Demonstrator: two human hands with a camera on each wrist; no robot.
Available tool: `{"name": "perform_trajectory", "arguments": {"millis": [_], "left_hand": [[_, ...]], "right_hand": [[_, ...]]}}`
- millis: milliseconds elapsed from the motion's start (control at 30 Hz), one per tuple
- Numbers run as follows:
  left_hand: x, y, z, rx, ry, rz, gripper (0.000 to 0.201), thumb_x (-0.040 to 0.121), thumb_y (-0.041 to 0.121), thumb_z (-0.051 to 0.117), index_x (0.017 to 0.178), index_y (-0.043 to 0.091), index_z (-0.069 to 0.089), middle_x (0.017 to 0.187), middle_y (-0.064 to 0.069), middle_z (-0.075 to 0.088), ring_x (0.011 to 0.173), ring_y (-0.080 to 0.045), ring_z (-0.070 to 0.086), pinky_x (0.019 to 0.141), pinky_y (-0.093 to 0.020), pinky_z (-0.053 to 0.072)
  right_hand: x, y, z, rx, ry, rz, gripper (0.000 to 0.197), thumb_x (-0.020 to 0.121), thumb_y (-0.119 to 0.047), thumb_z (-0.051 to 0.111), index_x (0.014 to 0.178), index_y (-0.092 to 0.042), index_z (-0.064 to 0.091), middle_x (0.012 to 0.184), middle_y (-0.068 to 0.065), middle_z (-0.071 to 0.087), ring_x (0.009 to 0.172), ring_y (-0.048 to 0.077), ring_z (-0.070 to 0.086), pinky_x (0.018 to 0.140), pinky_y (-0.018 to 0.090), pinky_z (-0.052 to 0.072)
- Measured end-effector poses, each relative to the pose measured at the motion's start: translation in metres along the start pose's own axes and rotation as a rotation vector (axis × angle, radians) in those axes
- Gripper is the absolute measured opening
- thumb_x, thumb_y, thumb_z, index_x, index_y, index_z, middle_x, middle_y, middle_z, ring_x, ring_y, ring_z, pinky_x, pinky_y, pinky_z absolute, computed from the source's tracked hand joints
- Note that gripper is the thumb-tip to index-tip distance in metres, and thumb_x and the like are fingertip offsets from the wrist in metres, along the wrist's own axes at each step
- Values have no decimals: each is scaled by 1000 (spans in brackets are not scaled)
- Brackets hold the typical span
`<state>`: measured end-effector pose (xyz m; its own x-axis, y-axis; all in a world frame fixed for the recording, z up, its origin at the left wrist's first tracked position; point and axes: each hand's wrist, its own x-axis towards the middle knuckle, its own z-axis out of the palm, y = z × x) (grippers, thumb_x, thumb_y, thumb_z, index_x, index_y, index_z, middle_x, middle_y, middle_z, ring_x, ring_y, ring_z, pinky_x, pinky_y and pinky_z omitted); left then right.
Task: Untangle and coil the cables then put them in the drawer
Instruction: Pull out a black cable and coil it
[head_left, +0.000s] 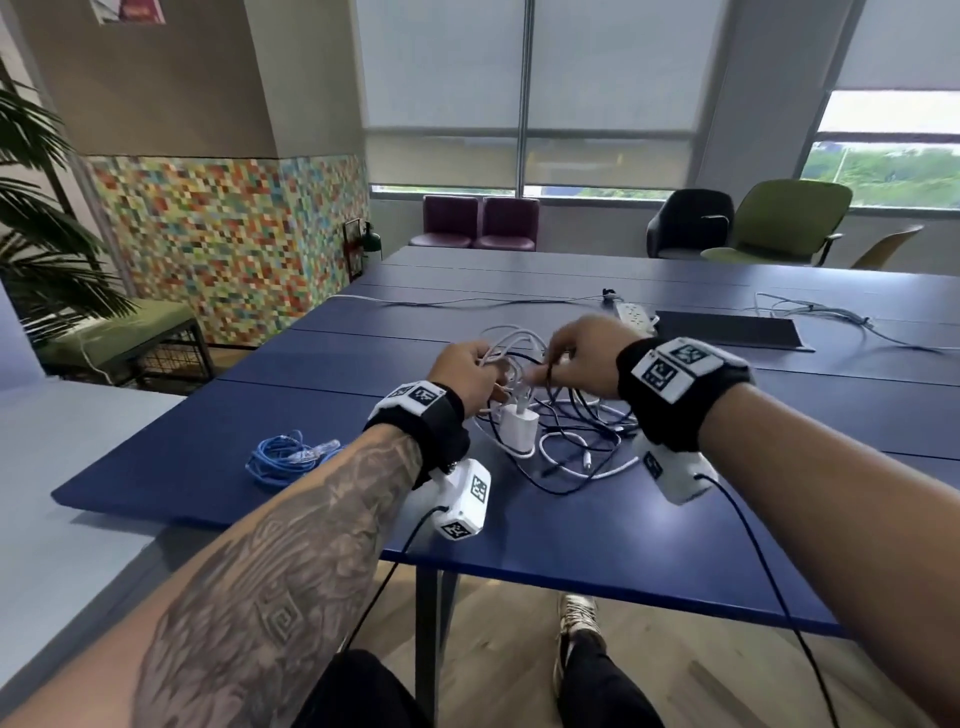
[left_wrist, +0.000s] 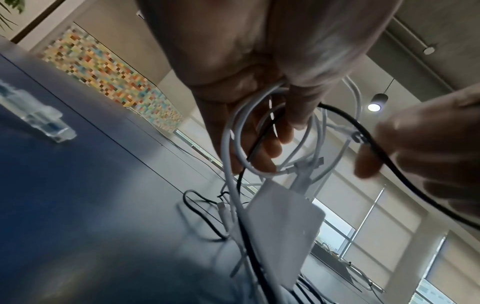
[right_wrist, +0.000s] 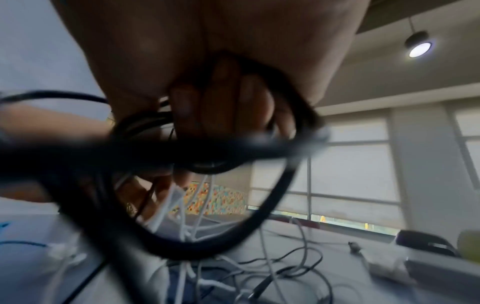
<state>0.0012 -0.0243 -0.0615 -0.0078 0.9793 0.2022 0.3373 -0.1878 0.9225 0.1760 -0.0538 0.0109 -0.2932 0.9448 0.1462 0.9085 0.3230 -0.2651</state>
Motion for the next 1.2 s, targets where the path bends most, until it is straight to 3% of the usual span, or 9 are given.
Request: {"name": "perform_trajectory", "arguments": {"millis": [100,300,400,533,667,767,933,1000,1200], "left_hand": [[-2,3,2,41,7,36,25,94,9,57,71,20,58,69,-5,64,53,-17,64,43,-20,44],[-3,-8,0,52,-38,-33,13,89,18,69,84,21,57,77,-3,64,59,-16,62,40,-21,47],[-1,-12,-3,53,-40,-120,18,88,24,71,85,23,53,76,-1,64,56,-14,62,44,-24,48],[-2,-19,-4,76,-57,-190,15,95,28,60,85,20,53,76,-2,62,57,-18,63,42,-25,46],[-8,-15,-4,-111,-77,-345,21,104,29,42,87,16,47,74,-5,59,49,-23,62,43,-29,49],[-10,-9,-4,-173,-72,-370,20,104,26,38,89,16,46,73,-7,59,43,-23,62,48,-32,51],[-8,-4,3,-102,-54,-317,16,101,22,40,89,16,49,73,-4,61,52,-25,61,53,-39,53],[-9,-3,4,-81,-30,-315,18,102,21,40,87,17,50,71,-4,61,55,-25,61,52,-39,53],[-9,-15,-1,94,44,-330,26,99,17,41,86,8,61,85,-17,70,74,-37,70,58,-43,58]], "right_hand": [[-3,-4,7,-6,-43,-11,32,92,-39,65,76,-11,67,69,5,61,71,24,56,59,25,42],[2,3,-13,661,344,162,36,93,-35,62,61,-19,59,47,-9,45,49,17,38,48,24,31],[10,8,-23,1011,475,184,35,97,-29,55,63,-21,49,56,-3,41,49,15,34,47,27,27],[13,8,-33,1287,678,198,27,96,-18,50,70,-18,57,72,2,62,71,18,58,63,33,47],[8,4,-29,1679,540,159,13,90,-17,51,78,-12,51,59,10,58,58,26,56,60,35,49],[4,9,-16,1052,391,137,10,84,-24,64,80,-16,59,63,5,50,51,21,43,48,26,38],[-4,1,22,-79,-104,50,30,82,-51,67,71,-23,66,73,-3,63,78,25,63,68,27,49],[-2,-1,25,-69,-80,57,28,87,-41,63,70,-19,65,67,-1,61,73,24,61,64,26,47],[-1,-2,-8,907,372,74,32,92,-31,67,64,-18,65,48,-8,44,44,9,34,42,21,27]]}}
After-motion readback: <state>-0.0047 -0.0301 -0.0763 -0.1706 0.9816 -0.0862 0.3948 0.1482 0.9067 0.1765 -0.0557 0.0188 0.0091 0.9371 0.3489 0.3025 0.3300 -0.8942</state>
